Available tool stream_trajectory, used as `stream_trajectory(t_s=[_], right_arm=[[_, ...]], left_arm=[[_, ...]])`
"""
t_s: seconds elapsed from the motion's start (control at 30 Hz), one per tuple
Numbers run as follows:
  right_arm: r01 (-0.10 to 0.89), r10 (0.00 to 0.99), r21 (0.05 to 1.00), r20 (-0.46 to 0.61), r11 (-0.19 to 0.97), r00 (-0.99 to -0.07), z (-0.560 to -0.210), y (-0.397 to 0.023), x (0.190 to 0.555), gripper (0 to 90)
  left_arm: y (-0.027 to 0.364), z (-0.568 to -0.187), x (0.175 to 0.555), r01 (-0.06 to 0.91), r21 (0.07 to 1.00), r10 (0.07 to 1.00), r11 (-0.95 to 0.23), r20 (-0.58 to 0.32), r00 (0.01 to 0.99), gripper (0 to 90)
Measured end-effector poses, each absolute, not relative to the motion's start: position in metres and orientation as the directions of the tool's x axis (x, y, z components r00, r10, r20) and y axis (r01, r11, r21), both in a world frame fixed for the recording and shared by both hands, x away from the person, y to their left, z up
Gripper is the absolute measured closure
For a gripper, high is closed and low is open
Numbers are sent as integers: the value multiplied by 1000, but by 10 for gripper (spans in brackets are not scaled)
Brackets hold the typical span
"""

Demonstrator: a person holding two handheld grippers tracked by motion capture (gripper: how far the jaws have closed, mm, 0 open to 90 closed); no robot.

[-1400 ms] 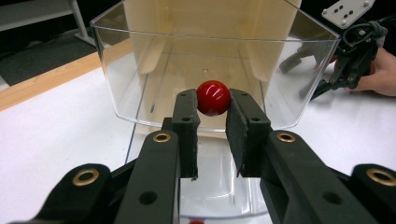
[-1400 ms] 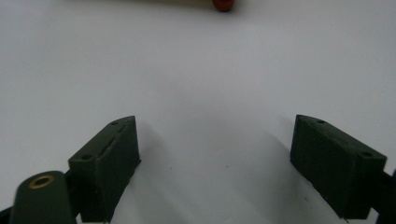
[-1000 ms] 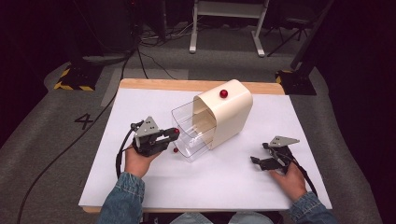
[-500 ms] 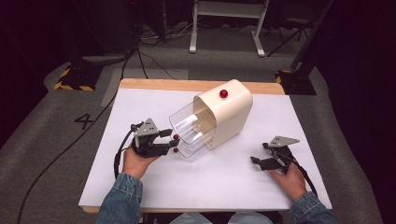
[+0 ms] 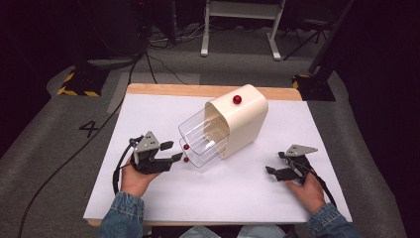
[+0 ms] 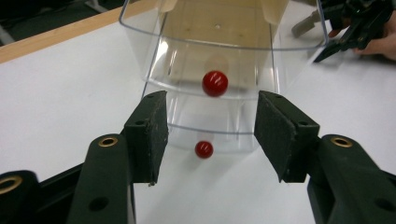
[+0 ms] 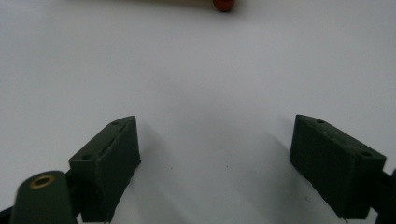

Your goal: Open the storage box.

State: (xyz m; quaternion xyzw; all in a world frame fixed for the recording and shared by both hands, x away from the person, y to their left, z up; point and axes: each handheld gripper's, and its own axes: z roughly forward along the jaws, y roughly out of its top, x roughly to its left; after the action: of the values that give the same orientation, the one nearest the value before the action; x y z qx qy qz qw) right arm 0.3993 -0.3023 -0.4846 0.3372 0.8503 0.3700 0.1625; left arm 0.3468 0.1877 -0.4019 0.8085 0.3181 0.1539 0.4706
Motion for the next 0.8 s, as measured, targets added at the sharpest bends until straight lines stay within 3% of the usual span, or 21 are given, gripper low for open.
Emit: stream_trajectory(t_s=[0.47,0.8], right_arm=[[455,693,738,-24,498,-720,-485,-302,400,159],[455,693,738,-23,498,-720,-485,-303,400,159]], left_arm=[[215,-405,316,375,823,691,-426,28,723,374],[233,-426,321,462,773,716,-434,-16,698,332]])
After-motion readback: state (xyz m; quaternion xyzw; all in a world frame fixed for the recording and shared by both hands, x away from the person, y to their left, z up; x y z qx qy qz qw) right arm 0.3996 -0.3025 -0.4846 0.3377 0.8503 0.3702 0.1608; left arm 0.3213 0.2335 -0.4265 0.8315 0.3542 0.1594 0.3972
